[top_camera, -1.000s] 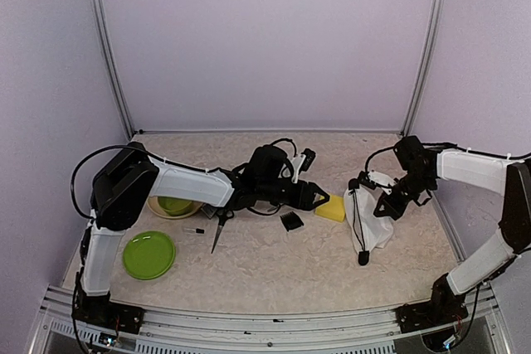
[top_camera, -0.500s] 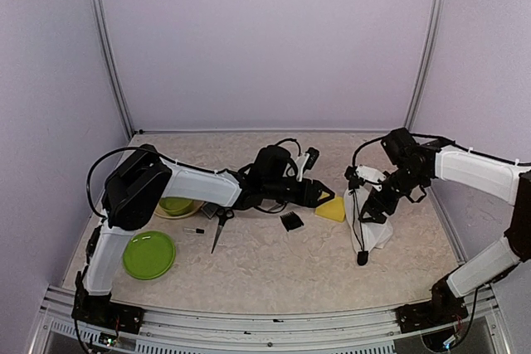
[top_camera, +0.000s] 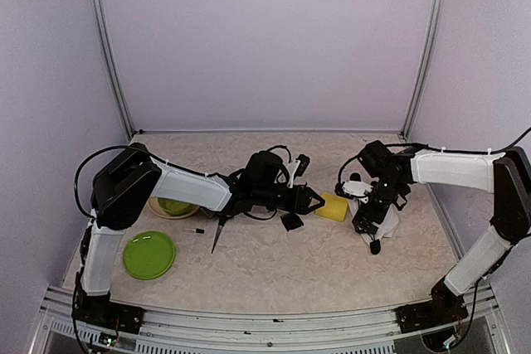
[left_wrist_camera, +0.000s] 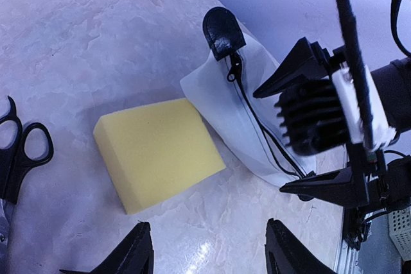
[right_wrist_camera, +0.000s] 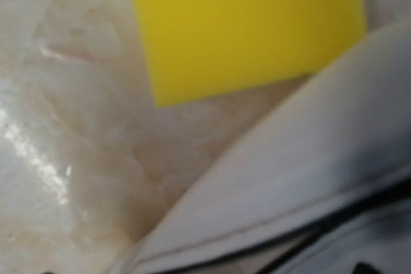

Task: Sort the hair-cutting tools

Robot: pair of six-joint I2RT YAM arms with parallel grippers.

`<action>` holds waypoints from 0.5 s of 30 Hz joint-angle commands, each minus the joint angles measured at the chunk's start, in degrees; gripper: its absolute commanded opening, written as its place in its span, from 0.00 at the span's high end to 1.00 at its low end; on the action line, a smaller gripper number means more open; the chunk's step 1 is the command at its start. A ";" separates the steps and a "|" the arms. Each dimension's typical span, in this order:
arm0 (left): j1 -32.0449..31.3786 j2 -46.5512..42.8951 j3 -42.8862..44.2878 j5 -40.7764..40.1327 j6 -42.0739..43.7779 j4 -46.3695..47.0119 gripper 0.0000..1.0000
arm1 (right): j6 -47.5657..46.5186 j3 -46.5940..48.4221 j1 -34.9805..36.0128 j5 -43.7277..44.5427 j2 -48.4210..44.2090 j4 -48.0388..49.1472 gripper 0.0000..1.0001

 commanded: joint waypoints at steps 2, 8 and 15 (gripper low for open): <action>-0.14 -3.31 -1.58 -1.40 0.47 0.43 0.42 | -2.51 -2.21 3.37 16.47 0.06 4.21 0.00; -0.05 -3.50 -1.73 -1.50 0.79 0.71 0.41 | -7.27 -5.40 3.39 18.82 -7.93 6.95 0.10; 0.40 -3.36 -1.06 -0.78 1.08 -0.31 0.41 | -10.21 -13.16 1.57 18.93 -15.36 10.17 0.09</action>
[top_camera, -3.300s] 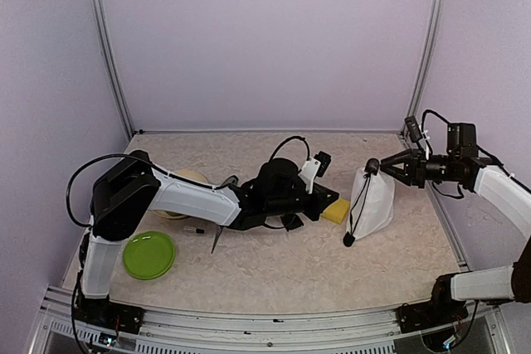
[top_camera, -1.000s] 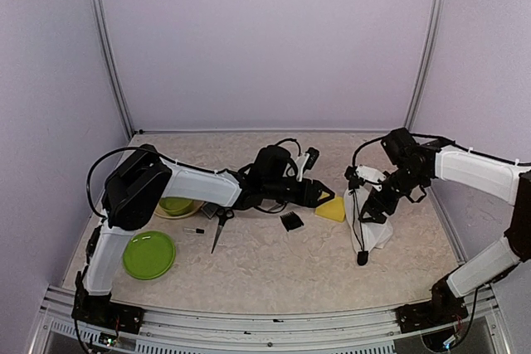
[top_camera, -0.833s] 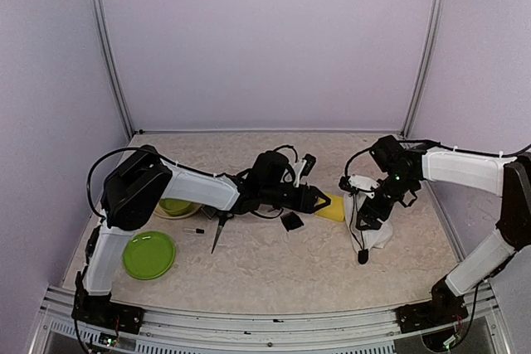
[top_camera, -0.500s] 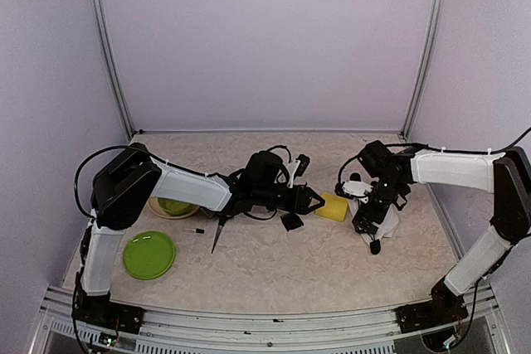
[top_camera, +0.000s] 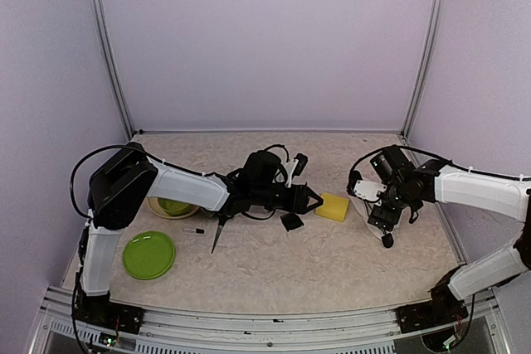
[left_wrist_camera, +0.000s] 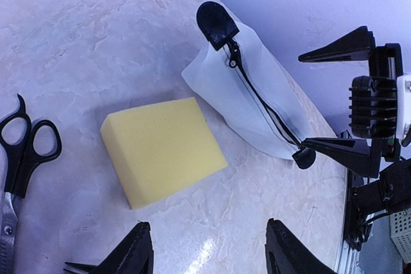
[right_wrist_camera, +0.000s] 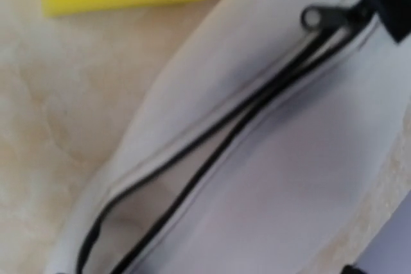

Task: Sort the hair-cutting tools

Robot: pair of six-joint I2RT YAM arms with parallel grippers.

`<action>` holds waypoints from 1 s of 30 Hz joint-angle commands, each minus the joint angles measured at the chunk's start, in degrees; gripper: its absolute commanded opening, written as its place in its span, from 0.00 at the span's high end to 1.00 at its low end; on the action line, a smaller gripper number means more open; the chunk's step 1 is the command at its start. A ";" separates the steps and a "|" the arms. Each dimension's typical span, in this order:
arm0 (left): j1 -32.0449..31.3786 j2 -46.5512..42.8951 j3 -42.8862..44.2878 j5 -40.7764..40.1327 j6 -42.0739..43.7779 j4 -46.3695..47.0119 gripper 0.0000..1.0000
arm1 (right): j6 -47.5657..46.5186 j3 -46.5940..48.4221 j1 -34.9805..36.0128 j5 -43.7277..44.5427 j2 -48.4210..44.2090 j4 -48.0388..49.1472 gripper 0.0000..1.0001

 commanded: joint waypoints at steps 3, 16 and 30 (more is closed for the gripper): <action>0.32 -2.02 0.07 0.20 1.06 -0.37 0.42 | 0.40 -3.60 -3.11 0.84 -3.09 5.88 0.09; 0.24 -2.38 -1.20 0.38 -0.03 -0.21 0.41 | 6.50 -2.80 -4.33 -1.85 3.83 6.48 0.12; 0.24 -3.32 -2.07 0.14 -0.16 -0.45 0.41 | -0.14 -6.70 -4.59 9.53 1.95 13.58 0.64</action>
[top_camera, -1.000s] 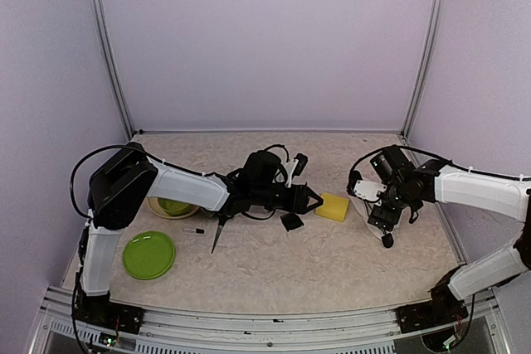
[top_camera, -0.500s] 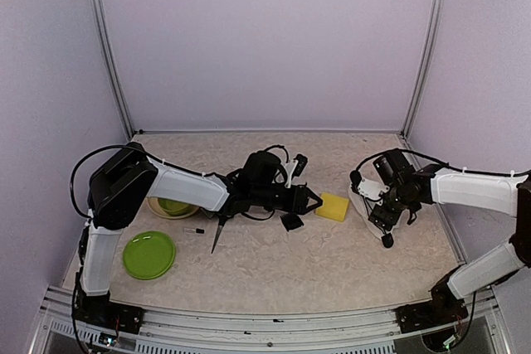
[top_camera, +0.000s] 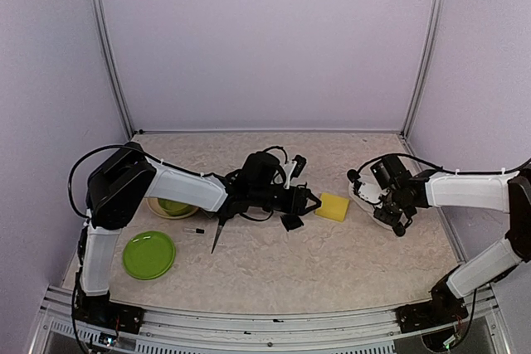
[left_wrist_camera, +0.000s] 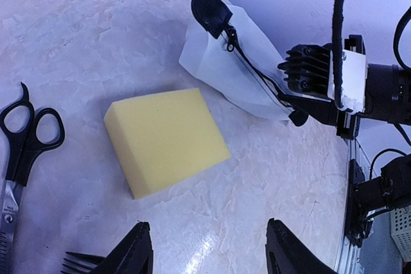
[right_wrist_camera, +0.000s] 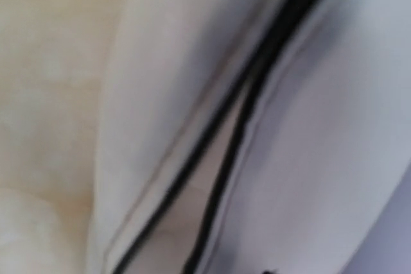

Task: Sort the hair-cutting tools

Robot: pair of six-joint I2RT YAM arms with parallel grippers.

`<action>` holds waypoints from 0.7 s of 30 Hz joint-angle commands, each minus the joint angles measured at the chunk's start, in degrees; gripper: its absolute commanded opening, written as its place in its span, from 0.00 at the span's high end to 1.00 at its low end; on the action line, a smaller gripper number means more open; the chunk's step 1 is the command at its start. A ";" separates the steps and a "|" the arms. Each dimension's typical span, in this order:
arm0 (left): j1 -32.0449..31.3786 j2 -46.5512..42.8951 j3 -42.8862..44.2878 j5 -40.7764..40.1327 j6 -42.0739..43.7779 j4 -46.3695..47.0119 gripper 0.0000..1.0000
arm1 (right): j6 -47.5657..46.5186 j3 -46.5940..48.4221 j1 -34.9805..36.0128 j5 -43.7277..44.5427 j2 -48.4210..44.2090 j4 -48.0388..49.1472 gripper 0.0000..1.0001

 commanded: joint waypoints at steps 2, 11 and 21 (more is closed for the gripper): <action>0.24 -3.24 -1.32 0.18 0.04 0.08 0.41 | -4.36 -1.33 -0.59 3.59 -5.28 2.86 0.74; -0.10 -7.12 -3.19 -3.79 4.47 -5.32 0.41 | -5.46 2.88 -4.89 -7.36 -13.50 -0.93 1.00; -2.78 -13.47 -8.09 -8.61 6.65 -5.83 0.41 | -1.03 -1.25 -6.41 -9.03 -3.79 3.86 0.43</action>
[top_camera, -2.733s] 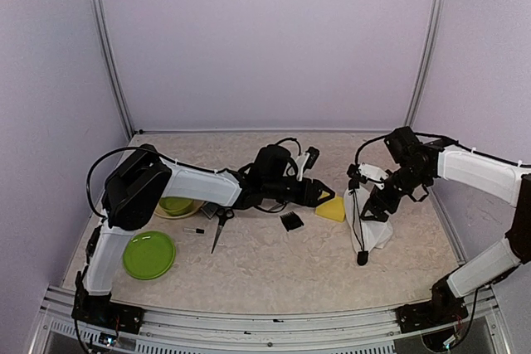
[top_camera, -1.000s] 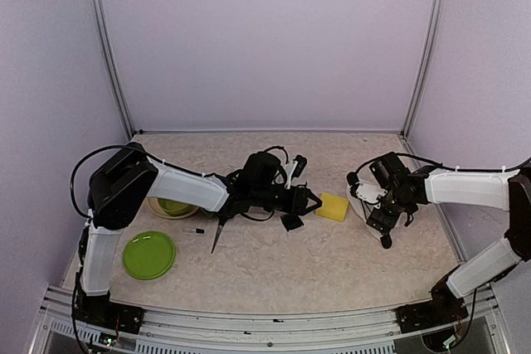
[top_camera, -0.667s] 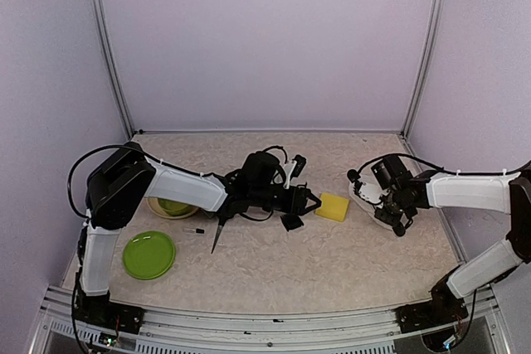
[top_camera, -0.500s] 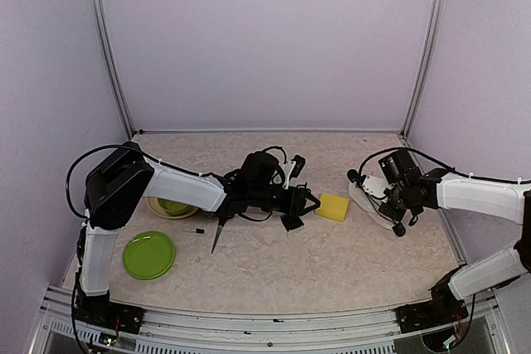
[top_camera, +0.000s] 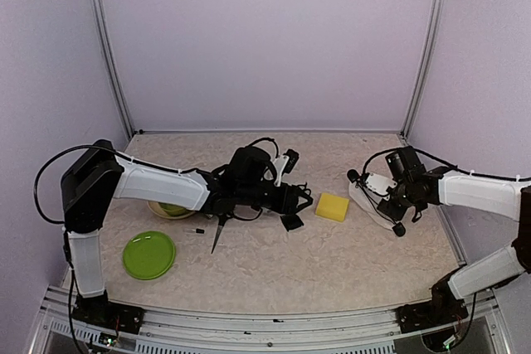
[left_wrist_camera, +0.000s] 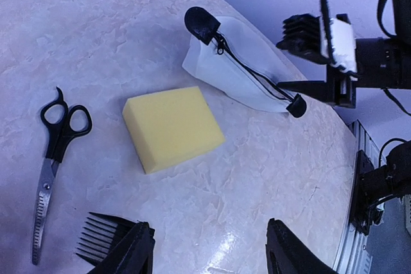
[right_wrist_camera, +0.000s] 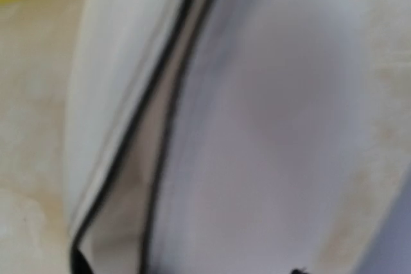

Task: Sort the hair-cutting tools

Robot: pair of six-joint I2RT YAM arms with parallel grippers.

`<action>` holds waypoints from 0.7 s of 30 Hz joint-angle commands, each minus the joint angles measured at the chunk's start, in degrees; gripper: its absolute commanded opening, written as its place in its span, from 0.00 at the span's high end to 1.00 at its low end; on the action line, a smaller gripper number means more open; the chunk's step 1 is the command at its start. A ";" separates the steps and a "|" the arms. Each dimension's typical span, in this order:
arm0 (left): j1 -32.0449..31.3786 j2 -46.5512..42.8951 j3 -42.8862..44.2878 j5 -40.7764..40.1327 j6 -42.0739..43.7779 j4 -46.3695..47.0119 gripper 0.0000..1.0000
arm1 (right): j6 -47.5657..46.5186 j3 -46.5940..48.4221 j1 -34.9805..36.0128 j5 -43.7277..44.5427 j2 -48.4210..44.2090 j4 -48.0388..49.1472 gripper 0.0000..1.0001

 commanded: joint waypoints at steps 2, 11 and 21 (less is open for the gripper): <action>-2.51 -3.42 -1.84 -4.08 2.69 -0.91 0.41 | 2.25 -0.65 -1.85 -1.22 4.70 3.72 0.43; -3.87 -5.75 -5.05 -6.16 2.97 -0.82 0.41 | 2.42 -0.97 -2.27 0.43 10.15 7.11 0.70; -1.33 -10.47 -1.28 -20.11 6.17 -20.77 0.40 | -0.81 4.40 -2.43 -6.63 -0.54 -2.68 1.00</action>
